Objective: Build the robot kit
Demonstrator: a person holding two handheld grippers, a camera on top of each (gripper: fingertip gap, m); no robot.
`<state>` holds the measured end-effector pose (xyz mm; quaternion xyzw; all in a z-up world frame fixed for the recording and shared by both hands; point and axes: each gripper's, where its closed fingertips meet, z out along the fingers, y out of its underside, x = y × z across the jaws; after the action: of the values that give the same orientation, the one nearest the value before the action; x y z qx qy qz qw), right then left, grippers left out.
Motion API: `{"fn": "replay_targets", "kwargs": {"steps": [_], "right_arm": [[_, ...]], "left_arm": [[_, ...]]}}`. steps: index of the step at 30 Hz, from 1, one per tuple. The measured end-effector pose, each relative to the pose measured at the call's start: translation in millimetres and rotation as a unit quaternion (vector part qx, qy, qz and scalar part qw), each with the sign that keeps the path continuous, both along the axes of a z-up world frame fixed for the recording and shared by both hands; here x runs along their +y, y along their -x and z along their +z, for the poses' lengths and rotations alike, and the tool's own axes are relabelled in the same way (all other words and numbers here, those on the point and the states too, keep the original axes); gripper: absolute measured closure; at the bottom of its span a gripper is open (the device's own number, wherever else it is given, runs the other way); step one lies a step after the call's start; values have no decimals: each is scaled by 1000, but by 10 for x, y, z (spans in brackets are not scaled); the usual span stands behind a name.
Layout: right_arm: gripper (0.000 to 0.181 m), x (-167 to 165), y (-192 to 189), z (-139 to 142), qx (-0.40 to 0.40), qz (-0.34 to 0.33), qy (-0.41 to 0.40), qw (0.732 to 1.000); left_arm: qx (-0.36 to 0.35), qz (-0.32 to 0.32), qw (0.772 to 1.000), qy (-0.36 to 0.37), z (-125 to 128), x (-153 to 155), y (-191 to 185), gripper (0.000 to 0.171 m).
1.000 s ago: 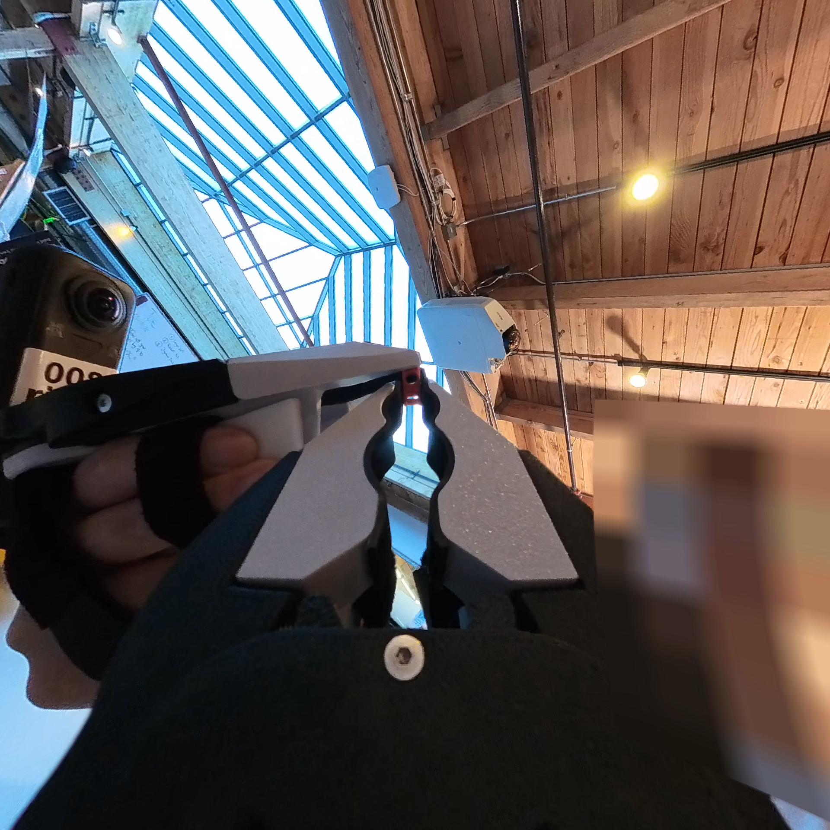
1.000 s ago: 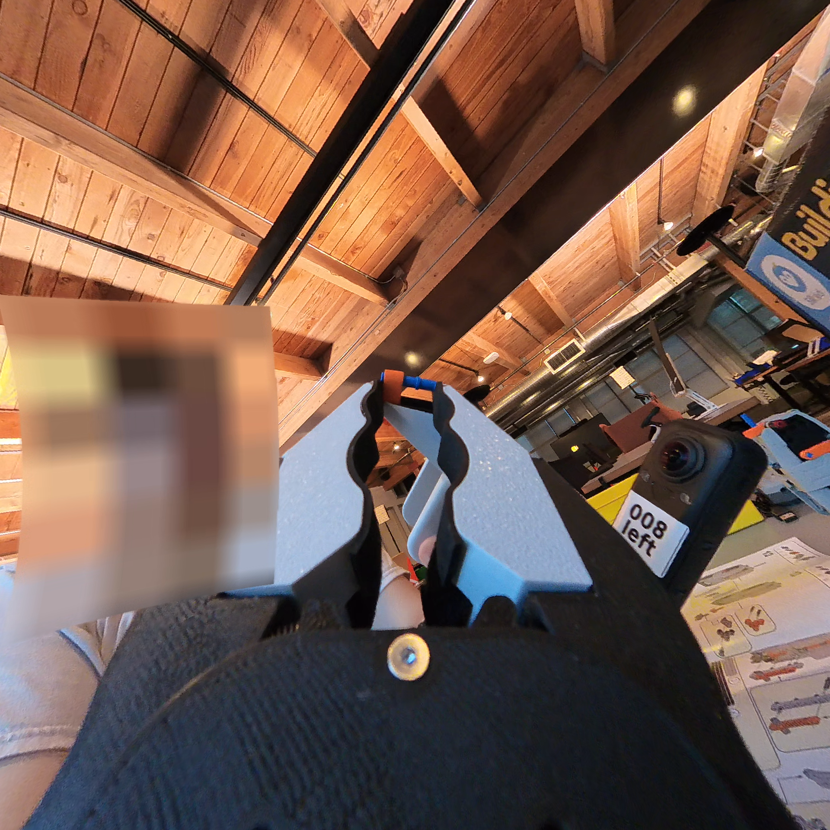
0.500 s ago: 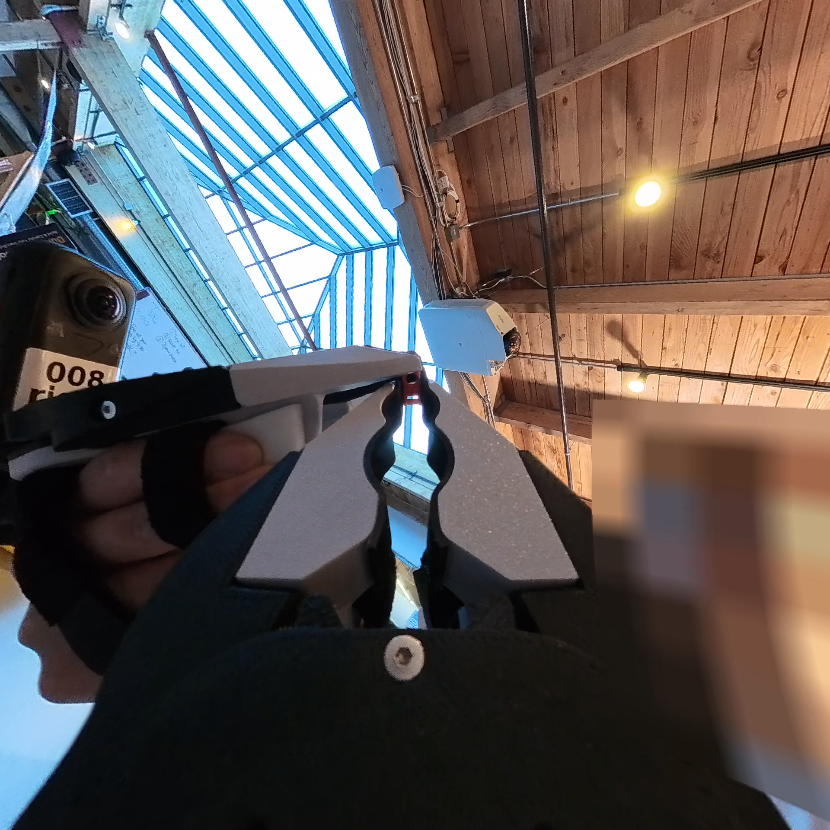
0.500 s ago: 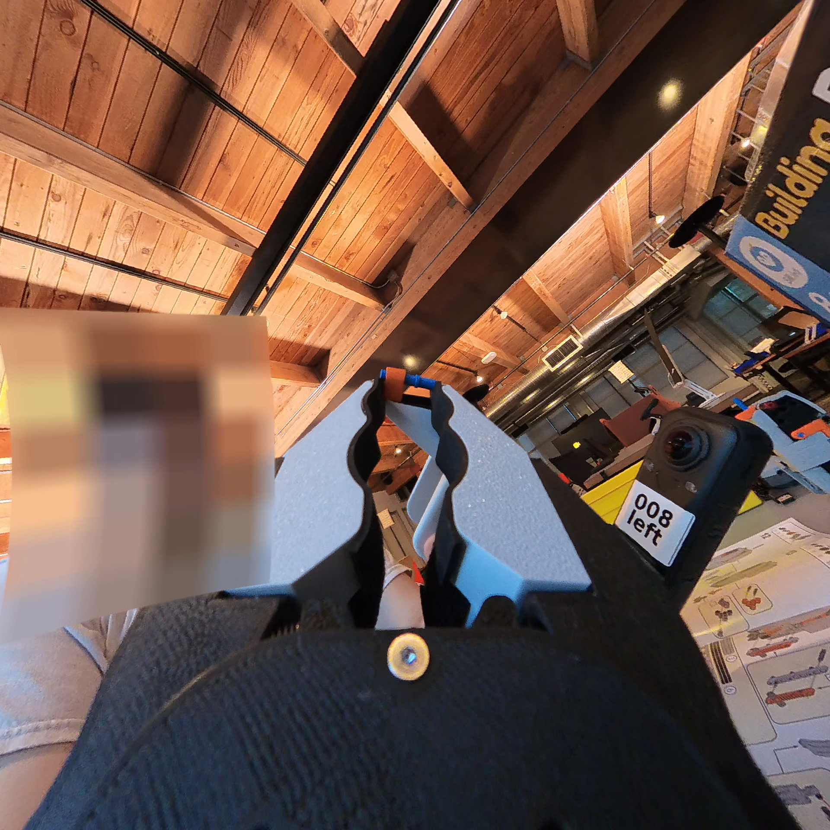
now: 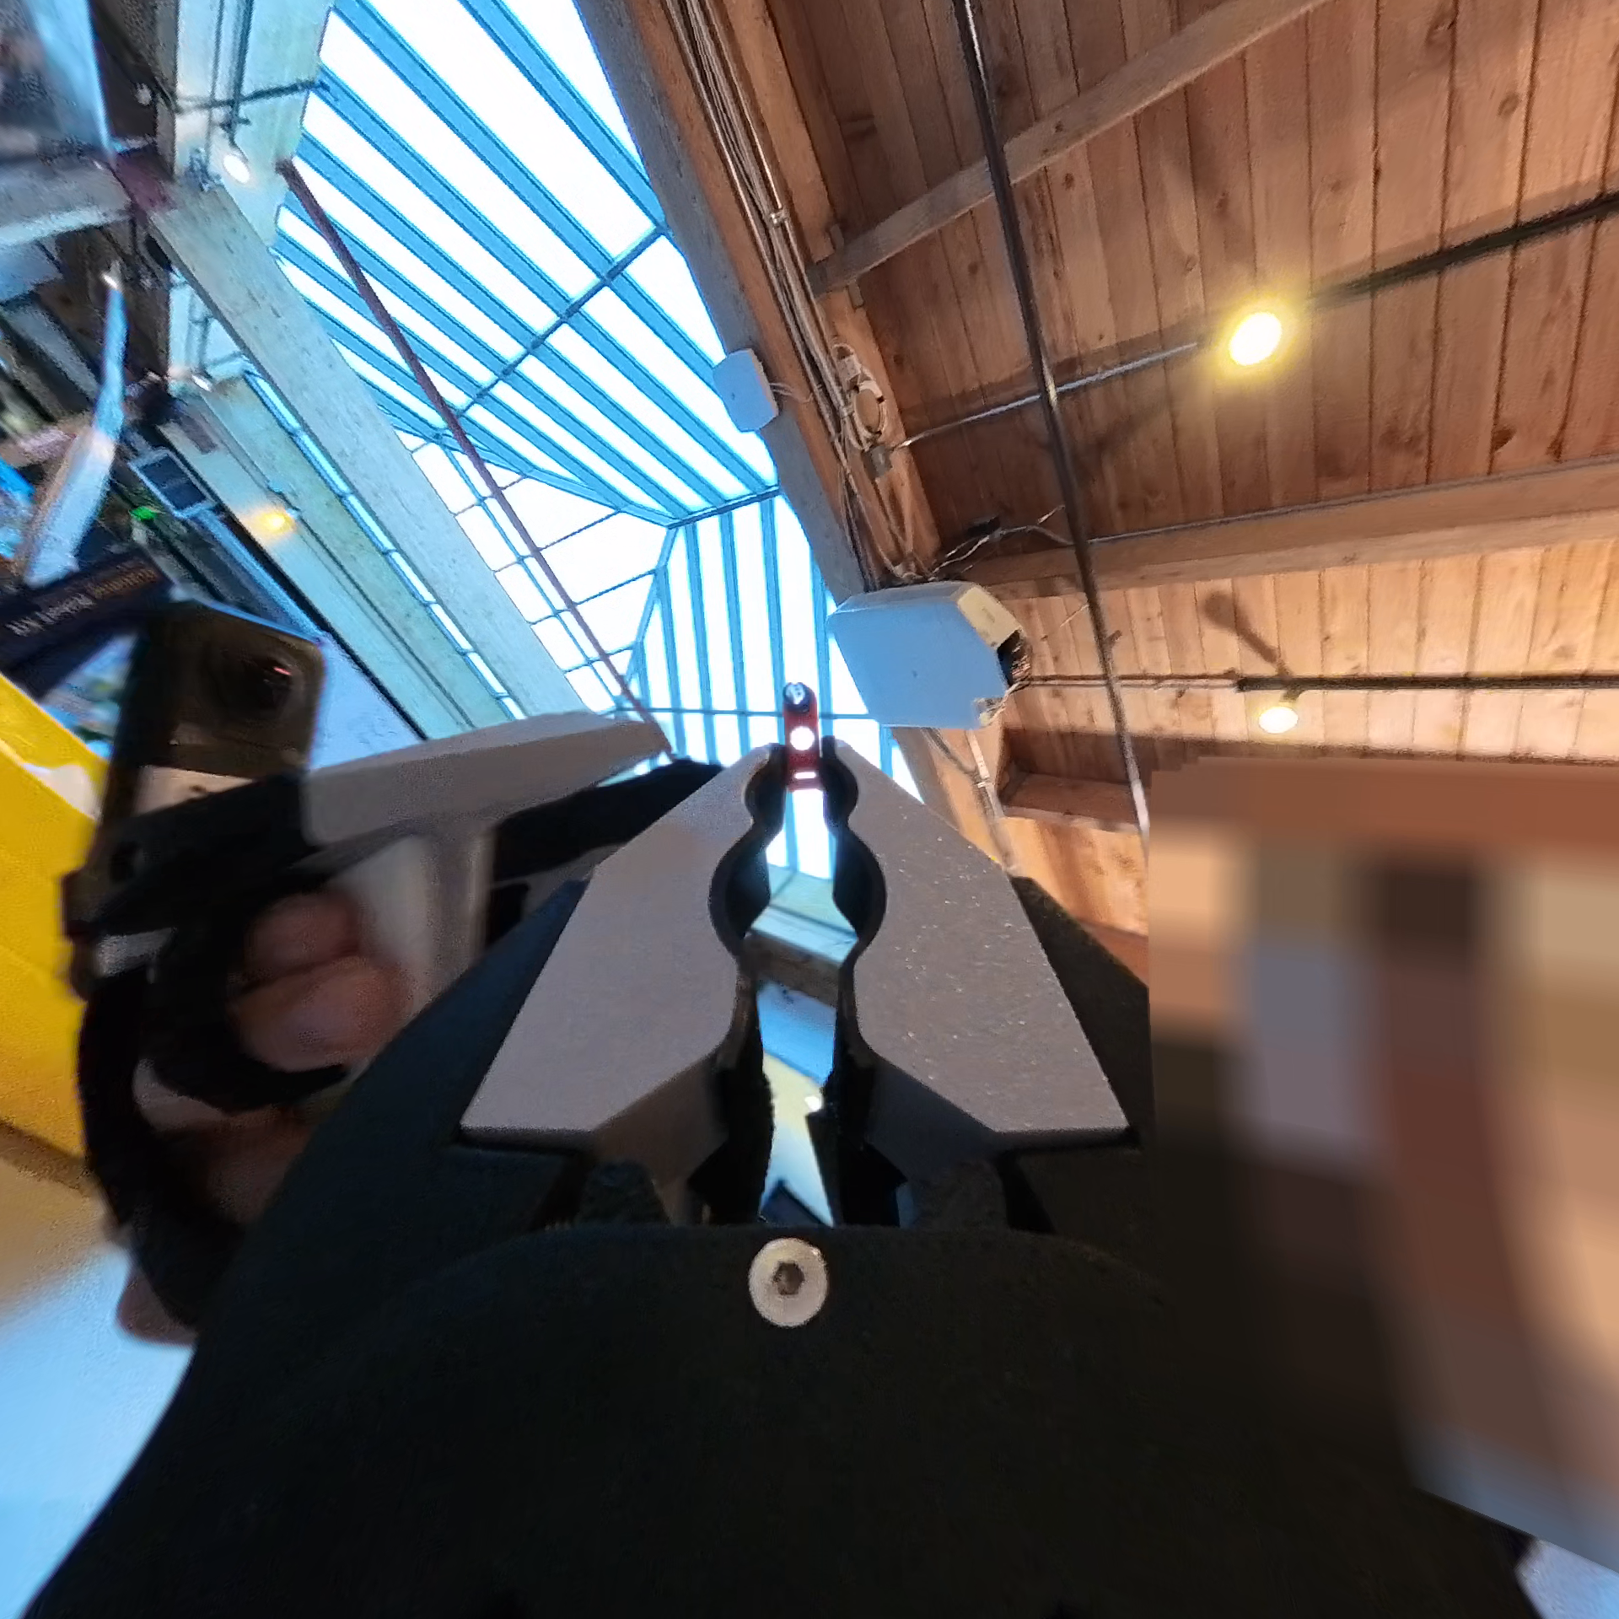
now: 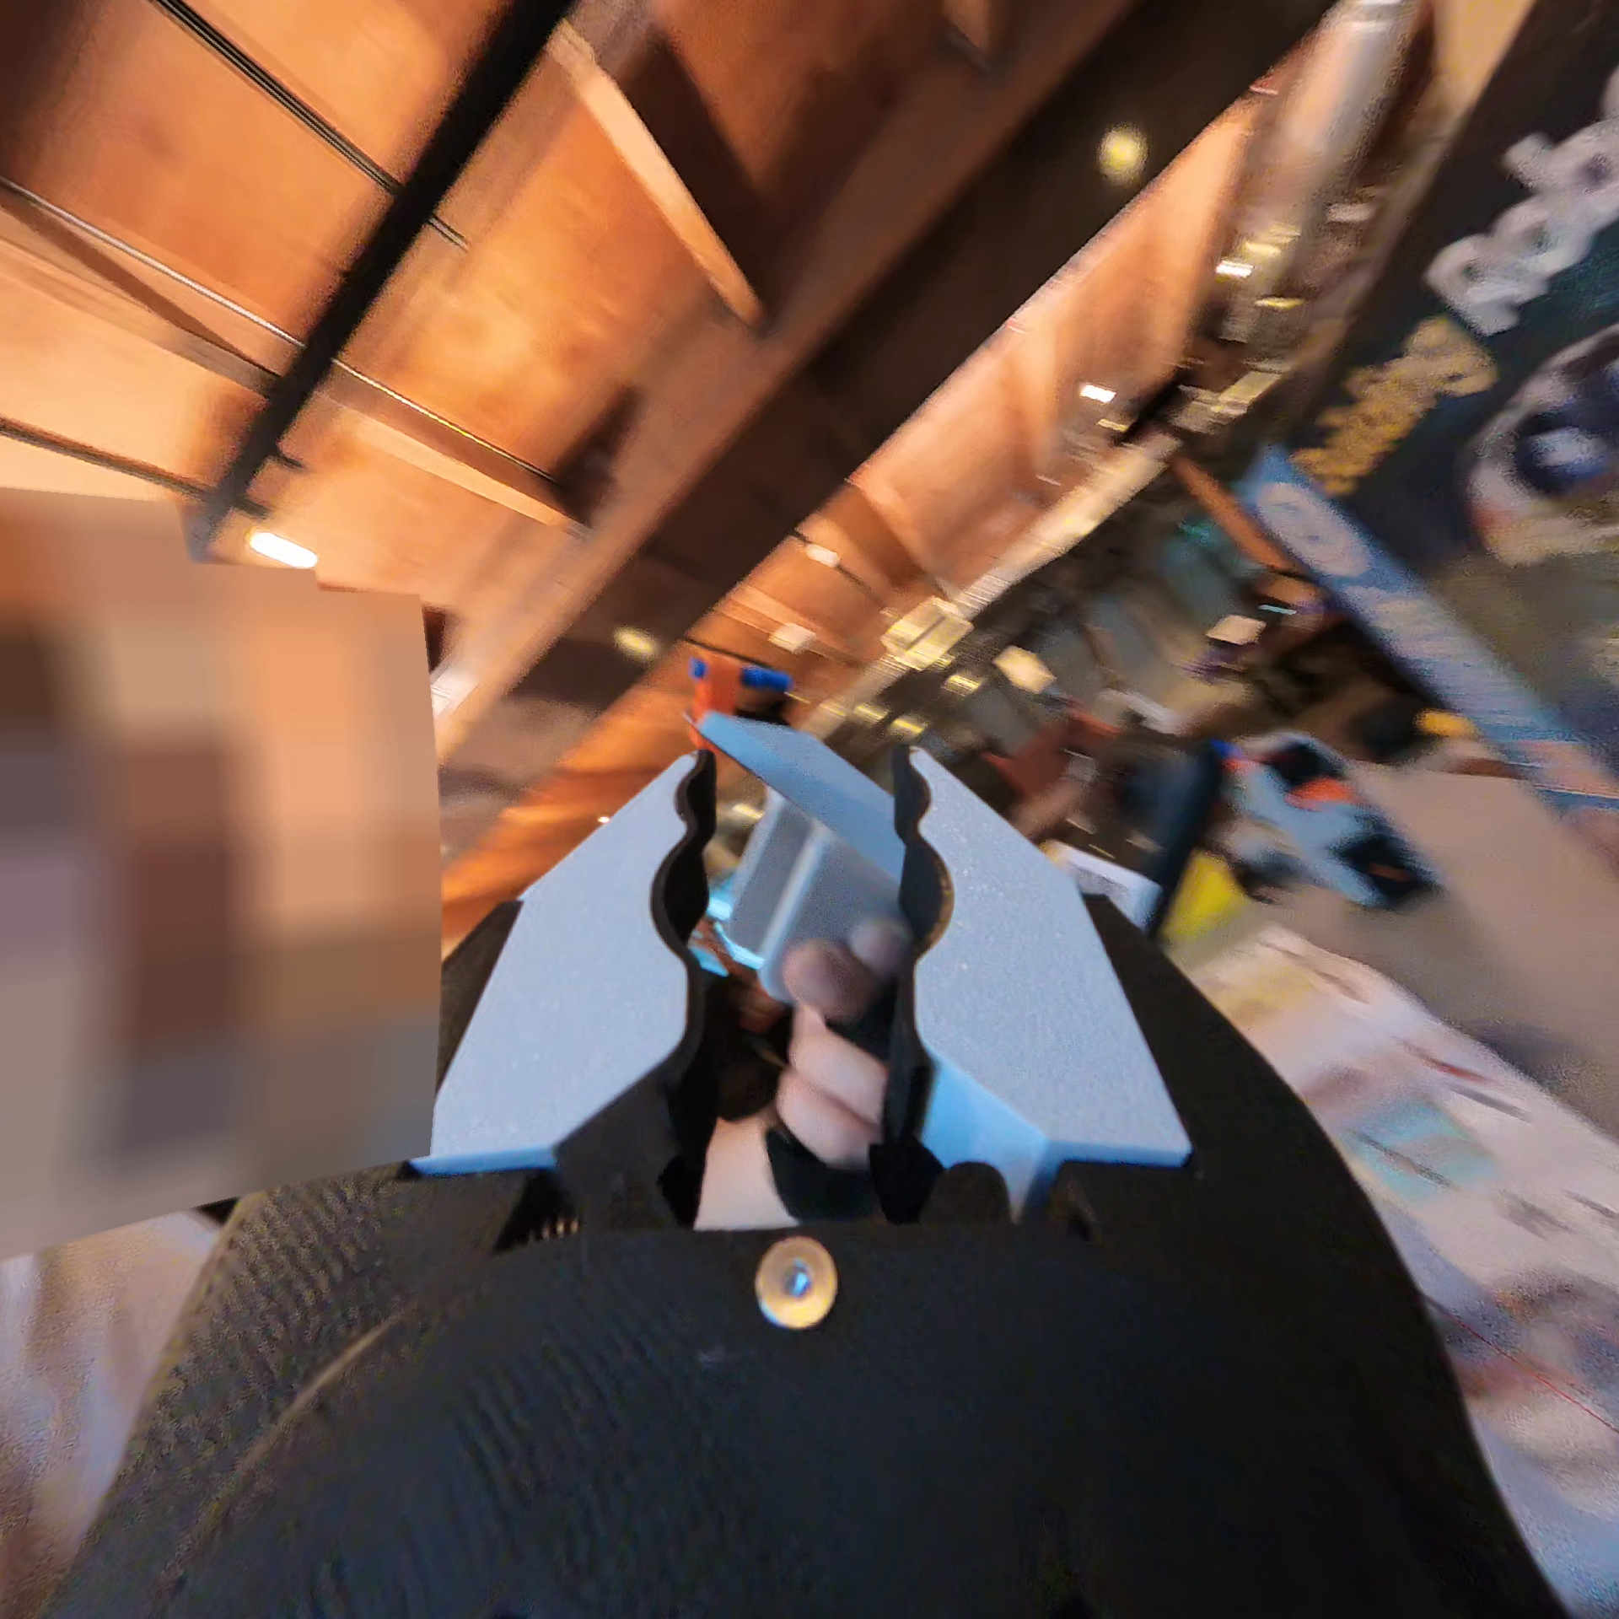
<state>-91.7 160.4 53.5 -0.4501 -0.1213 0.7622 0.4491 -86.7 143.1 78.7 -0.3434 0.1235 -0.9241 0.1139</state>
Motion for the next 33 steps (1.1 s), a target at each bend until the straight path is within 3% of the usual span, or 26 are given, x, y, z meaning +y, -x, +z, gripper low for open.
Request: {"fn": "replay_targets", "kwargs": {"steps": [3,5,7,9,10,12,15,16,21,23,26,33], "right_arm": [[144,263,-171,-180,-180,-164,-2,970],[152,471,-530,-175,-282,-329,8,901],[164,584,-1048,-283,-413,-492,46,765],[167,541,-1476,-353,-504,-591,76,625],[167,516,-1598,-375,-528,-617,85,578],[167,506,-1691,-453,-555,-635,94,529],[168,547,-1688,-623,-569,-629,116,516],[169,561,-1679,-656,-572,-629,118,514],[171,597,-1622,-693,-589,-628,108,498],[170,607,-1597,-707,-590,-624,107,501],[169,627,-1553,-738,-590,-616,107,510],[166,690,-1399,-808,-598,-595,100,528]], "left_arm": [[62,79,993,-67,70,145,145,167],[185,176,954,-158,-55,297,178,167],[325,284,864,-260,-241,512,282,166],[424,355,763,-334,-330,672,443,166],[454,383,721,-357,-327,725,517,166],[502,427,641,-393,-314,804,634,166],[568,478,486,-462,-355,917,769,166],[579,481,453,-478,-379,924,766,166],[614,475,357,-520,-555,947,666,166],[618,471,343,-528,-610,946,624,166],[621,463,353,-525,-661,934,581,166],[620,463,353,-526,-647,919,580,166]]}}
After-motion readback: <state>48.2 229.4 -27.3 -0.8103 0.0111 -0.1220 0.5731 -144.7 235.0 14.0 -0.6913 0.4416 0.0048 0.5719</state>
